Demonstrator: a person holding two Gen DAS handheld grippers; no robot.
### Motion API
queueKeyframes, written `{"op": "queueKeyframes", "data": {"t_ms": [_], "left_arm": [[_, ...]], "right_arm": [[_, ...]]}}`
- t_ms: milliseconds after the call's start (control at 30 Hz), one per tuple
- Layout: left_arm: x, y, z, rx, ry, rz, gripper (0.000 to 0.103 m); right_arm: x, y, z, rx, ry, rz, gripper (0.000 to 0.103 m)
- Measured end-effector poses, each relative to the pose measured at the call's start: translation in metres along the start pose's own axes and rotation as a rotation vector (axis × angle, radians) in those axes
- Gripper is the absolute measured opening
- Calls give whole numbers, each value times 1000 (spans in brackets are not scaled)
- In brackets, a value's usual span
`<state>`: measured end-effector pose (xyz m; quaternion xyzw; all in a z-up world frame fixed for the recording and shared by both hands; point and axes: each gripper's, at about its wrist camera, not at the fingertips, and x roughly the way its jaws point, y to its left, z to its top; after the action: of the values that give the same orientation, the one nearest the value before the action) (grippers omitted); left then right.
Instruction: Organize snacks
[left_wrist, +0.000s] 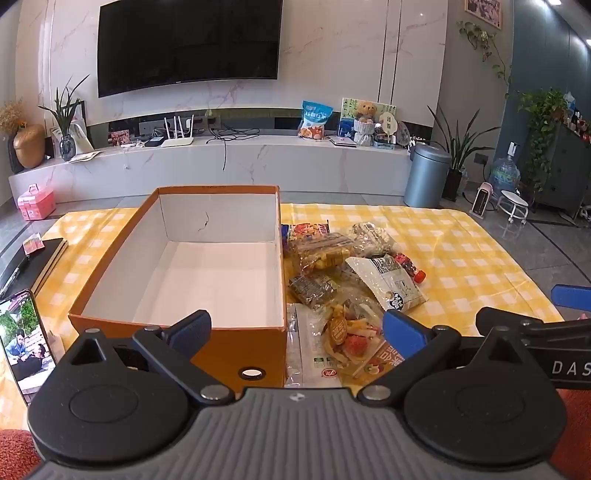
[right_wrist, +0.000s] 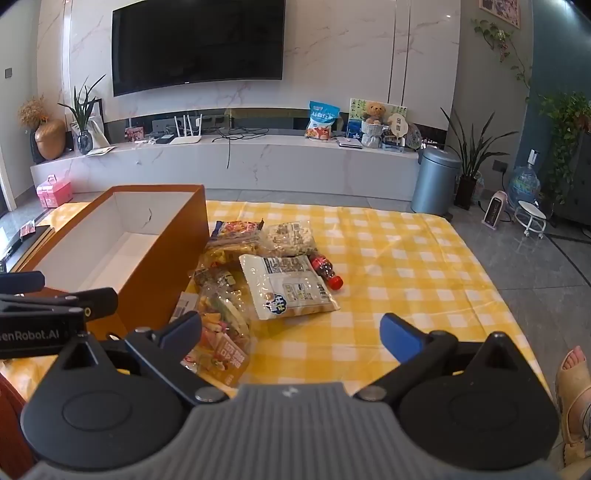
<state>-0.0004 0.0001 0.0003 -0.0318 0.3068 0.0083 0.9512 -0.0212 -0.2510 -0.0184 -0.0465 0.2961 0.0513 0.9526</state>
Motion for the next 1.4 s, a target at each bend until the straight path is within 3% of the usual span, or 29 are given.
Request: {"op": "queueKeyframes", "data": {"t_ms": [267, 1400], "left_arm": [[6, 2, -13, 8, 13, 9, 103], [10, -2, -7, 1, 58, 19, 103]], "right_arm": [[1, 1, 0, 0, 8, 5, 100], [6, 5, 0, 13, 20, 6, 100]]}}
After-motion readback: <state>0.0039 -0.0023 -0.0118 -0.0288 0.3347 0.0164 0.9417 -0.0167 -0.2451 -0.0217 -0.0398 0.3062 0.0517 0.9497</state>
